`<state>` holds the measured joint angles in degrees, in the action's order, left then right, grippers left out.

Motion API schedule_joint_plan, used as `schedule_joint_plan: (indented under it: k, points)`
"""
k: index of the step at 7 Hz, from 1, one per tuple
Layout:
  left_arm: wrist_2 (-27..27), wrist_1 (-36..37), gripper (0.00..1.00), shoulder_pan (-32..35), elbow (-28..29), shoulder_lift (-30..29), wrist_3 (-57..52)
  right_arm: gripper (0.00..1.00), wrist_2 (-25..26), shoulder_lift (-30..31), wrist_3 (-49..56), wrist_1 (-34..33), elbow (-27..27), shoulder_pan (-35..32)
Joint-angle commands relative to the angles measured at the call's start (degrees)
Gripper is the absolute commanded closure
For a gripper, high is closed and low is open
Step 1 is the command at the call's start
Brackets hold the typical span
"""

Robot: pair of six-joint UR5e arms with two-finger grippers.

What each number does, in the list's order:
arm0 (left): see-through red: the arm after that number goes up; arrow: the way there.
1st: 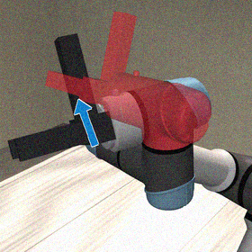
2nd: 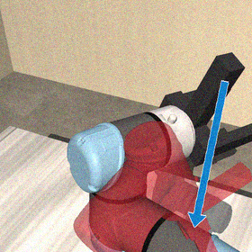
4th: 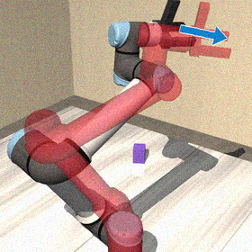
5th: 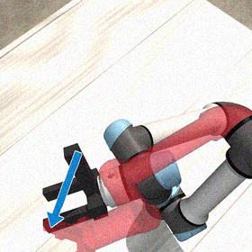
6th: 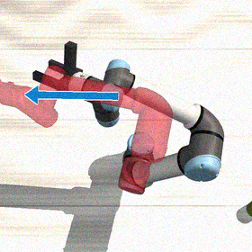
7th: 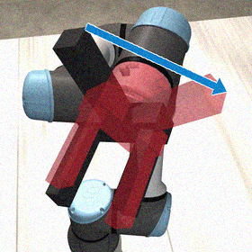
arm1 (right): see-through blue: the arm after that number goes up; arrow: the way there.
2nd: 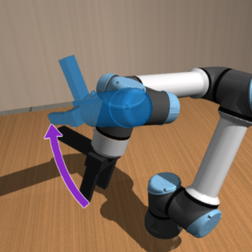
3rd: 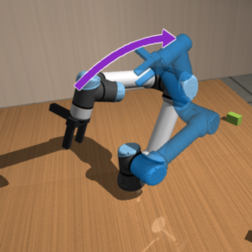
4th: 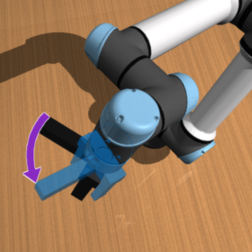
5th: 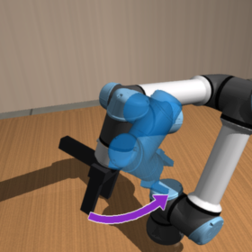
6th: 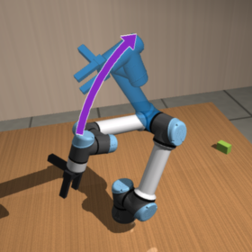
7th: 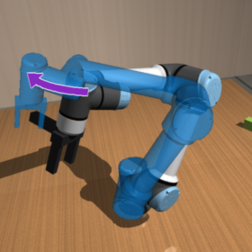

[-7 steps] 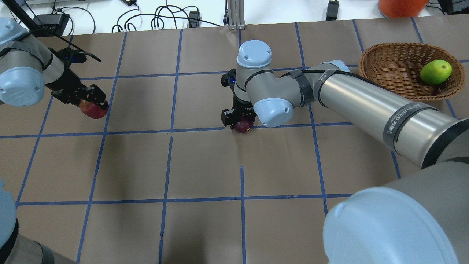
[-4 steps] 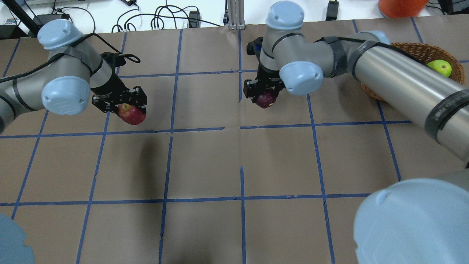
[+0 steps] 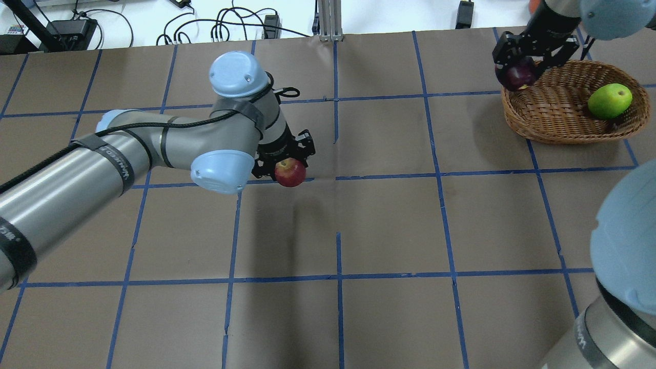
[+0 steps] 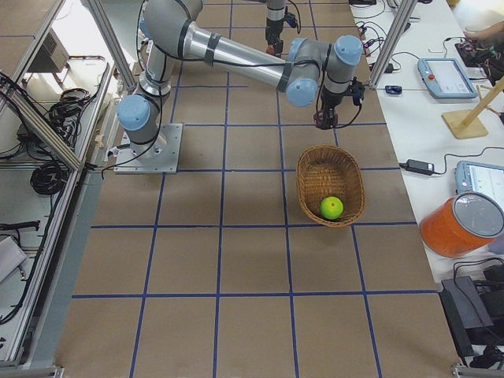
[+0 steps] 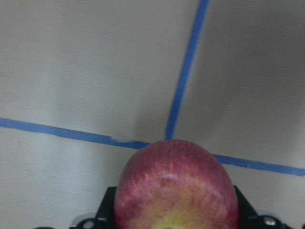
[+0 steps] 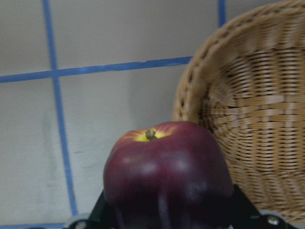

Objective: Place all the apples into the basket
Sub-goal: 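Carry dark apple to basket with right gripper while left carries light apple to center, then open the left gripper at center while the right opens over the basket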

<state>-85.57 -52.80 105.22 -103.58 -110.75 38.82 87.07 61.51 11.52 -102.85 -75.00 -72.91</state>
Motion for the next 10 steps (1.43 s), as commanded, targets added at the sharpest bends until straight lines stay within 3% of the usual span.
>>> schedule_joint_plan:
  k: [1,2,3,4,5,6,7,9,10]
  points:
    - [0.2,9.8,0.74,5.6,0.0,-5.8,12.4,1.00,3.2,-5.0,3.6,-5.3,0.5,7.8]
    - [-0.1,11.2,0.60,6.1,-0.1,-6.8,12.8,1.00,4.9,-7.4,3.8,-6.7,0.4,9.3]
    - [-0.6,11.5,0.01,5.6,-0.2,-6.4,11.6,1.00,6.2,-8.9,5.9,-8.6,-0.1,9.6]
    - [-0.7,10.7,0.00,4.0,1.0,-5.1,10.1,1.00,6.3,-9.9,6.6,-8.9,-0.1,9.7]
    - [-0.7,7.0,0.00,1.4,1.9,-3.2,7.5,0.91,6.3,-10.4,6.0,-8.9,-0.1,10.0]
    - [-0.7,0.1,0.00,0.2,4.3,0.3,6.0,0.52,6.4,-11.1,6.0,-10.4,0.0,10.2]
    - [-0.9,-11.9,0.00,-1.4,8.1,4.3,0.3,0.01,6.4,-11.3,3.3,-10.7,0.2,10.2]
    - [-3.6,-32.1,0.00,-7.5,13.8,11.4,-21.6,0.00,6.4,-9.7,1.6,-9.4,1.0,9.7]
    - [-8.1,-35.0,0.00,-7.8,13.8,15.2,-31.0,0.00,6.1,-6.1,1.1,-4.8,1.3,8.3]
